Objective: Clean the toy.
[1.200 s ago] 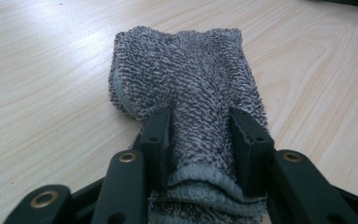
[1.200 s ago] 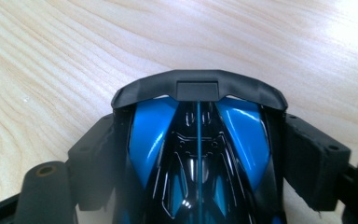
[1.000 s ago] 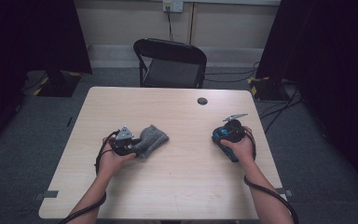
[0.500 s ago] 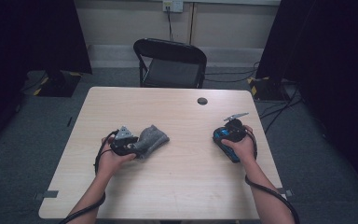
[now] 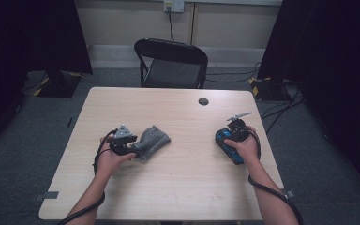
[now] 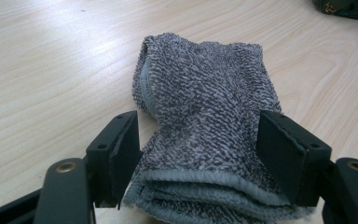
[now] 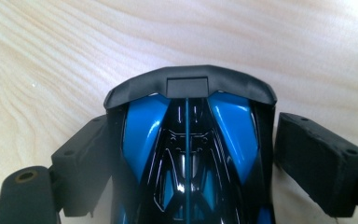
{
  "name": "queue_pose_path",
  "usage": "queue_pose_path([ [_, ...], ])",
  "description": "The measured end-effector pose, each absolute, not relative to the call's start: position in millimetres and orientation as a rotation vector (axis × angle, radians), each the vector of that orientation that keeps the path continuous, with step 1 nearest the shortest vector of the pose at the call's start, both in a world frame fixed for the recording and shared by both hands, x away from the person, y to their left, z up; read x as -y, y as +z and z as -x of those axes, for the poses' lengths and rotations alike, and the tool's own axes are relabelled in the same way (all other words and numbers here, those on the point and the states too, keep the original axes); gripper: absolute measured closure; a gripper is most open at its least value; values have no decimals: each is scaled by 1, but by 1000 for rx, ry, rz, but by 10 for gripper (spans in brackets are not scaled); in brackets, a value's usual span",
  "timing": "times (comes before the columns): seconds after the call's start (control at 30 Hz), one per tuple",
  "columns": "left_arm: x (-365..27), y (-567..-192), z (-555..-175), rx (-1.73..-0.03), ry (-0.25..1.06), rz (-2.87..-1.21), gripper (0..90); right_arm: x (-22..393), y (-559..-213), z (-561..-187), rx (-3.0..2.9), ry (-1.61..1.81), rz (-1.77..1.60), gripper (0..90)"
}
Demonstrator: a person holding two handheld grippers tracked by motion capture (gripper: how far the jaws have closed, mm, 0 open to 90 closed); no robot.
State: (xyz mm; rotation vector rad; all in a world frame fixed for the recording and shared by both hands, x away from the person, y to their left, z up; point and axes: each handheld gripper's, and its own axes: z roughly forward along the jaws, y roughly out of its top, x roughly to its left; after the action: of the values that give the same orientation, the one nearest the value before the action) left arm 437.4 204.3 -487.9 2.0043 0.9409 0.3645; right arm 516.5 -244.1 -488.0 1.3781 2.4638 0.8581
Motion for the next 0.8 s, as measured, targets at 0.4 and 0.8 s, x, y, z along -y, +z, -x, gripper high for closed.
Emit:
queue_pose_path([
  [0.4, -201, -484, -437, -926, 360, -2002, 306, 248, -481, -512, -2461, 888, -1302, 146],
  [0.8, -202, -478, -435, -943, 353, -1983, 263, 254, -467, -510, -2433, 981, -1344, 143],
])
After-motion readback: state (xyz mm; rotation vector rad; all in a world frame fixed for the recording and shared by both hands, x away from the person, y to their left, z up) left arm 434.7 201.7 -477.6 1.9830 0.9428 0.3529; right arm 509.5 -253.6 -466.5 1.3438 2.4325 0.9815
